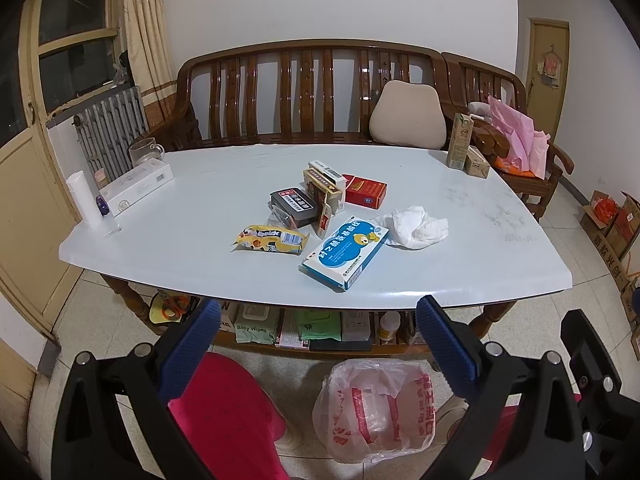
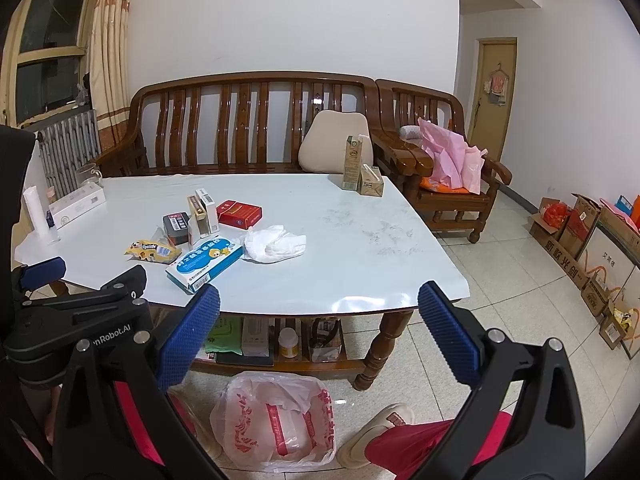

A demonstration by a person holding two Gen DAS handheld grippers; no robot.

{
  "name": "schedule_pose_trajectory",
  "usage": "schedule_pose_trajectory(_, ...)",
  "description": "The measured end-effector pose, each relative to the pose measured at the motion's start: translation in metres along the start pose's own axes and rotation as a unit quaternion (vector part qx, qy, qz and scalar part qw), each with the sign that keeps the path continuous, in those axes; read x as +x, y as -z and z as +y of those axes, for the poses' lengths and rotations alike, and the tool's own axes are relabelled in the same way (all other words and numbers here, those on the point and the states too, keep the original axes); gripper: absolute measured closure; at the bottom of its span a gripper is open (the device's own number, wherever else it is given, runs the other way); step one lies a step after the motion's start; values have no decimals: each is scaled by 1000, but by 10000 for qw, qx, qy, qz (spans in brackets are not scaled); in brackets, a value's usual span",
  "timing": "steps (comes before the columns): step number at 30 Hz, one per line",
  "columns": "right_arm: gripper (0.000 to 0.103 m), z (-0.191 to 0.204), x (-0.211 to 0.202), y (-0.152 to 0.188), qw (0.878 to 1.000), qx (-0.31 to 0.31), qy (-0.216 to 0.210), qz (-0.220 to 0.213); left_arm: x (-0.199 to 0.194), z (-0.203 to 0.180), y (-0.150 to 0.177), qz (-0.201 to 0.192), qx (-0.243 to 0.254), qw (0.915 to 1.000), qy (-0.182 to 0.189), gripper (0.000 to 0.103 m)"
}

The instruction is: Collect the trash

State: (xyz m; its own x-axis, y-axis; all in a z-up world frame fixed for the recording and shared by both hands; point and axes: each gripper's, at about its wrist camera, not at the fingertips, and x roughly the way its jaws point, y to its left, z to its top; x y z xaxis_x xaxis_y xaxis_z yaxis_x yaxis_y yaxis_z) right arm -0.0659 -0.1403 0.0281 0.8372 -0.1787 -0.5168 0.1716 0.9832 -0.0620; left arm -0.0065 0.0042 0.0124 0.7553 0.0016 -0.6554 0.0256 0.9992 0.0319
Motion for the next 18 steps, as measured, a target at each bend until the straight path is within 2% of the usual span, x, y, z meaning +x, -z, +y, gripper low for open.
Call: schedule_pose_trajectory(18, 6, 6, -3, -2, 10000, 0, -29, 11, 1, 3, 3, 20, -51, 10000, 16, 7)
